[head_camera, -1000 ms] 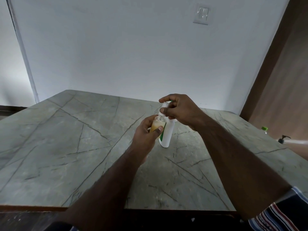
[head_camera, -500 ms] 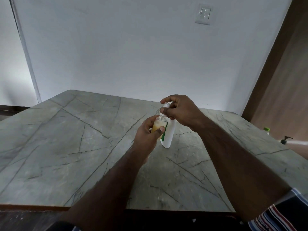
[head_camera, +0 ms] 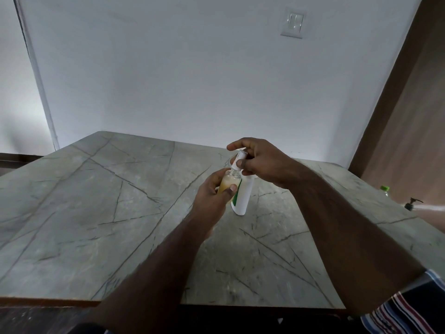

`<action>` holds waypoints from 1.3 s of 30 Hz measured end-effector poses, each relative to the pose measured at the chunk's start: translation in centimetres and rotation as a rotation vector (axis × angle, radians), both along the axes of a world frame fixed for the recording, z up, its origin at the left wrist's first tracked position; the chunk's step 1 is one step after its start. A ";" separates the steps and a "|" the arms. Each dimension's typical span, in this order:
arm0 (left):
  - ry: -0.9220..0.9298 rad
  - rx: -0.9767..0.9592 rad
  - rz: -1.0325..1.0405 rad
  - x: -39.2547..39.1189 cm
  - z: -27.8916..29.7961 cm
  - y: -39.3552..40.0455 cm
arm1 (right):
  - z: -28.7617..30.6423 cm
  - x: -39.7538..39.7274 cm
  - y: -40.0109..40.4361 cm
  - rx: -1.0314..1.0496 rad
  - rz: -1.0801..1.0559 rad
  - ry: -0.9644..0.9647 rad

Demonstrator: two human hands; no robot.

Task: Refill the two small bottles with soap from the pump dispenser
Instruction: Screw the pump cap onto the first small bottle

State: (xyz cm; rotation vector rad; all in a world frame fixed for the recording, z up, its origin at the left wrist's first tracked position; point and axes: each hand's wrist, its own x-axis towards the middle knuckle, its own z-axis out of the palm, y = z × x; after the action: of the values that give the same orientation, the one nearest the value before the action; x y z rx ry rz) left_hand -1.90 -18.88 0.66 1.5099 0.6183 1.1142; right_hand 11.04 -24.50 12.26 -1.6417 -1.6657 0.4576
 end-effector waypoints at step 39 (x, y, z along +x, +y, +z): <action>-0.037 0.001 0.045 -0.5 1.4 -1.0 | -0.1 -0.1 0.6 0.160 -0.121 -0.002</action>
State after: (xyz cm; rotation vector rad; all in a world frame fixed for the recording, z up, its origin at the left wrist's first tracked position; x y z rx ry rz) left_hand -2.40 -19.84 2.06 1.4796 0.6288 1.1743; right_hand 10.94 -23.95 12.21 -1.6138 -1.5522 0.2562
